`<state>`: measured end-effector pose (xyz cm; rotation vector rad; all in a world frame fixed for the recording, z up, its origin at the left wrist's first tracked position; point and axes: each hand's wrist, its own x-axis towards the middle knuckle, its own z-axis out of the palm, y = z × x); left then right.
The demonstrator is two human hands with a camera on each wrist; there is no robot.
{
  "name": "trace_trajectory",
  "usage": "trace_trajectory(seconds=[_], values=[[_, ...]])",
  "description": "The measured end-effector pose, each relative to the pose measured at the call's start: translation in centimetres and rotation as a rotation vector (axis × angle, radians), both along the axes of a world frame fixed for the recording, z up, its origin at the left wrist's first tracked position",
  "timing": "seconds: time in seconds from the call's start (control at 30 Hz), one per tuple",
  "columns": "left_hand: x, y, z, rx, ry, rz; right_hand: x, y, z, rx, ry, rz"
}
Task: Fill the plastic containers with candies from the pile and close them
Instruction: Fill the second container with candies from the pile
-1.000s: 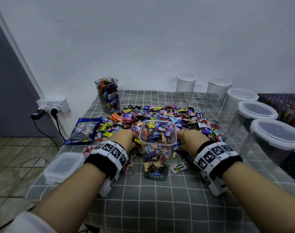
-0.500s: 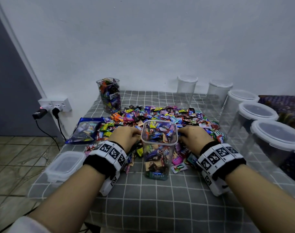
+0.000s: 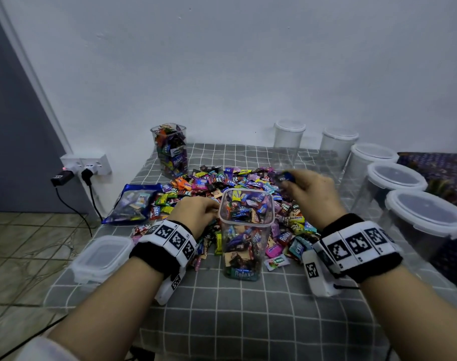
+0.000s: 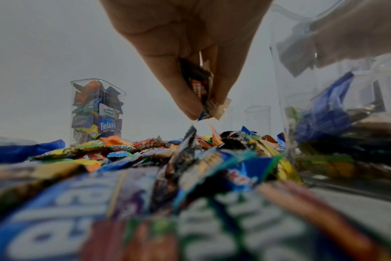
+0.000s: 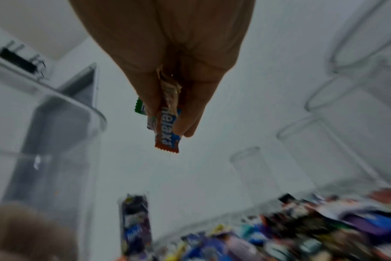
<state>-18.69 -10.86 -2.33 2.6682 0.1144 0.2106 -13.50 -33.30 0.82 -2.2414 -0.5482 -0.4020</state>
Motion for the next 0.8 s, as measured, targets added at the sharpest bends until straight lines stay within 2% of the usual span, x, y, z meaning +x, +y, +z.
trace_trajectory(seconds=[0.2,0.33,0.6,0.8], values=[[-0.1,-0.1,0.0,-0.027,-0.014,-0.001,-2.7,1.7,3.0,0.138,-0.096,0.148],[-0.2,-0.1,0.1,-0.029,-0.018,0.001,-4.2,2.5,2.9,0.039,-0.141,0.214],[-0.1,0.1,-0.2,-0.039,-0.031,0.003,-5.4,3.0,2.3,-0.184,-0.169,0.206],[-0.1,0.1,-0.1,-0.039,-0.037,0.005,-5.4,3.1,2.1,-0.123,-0.152,0.196]])
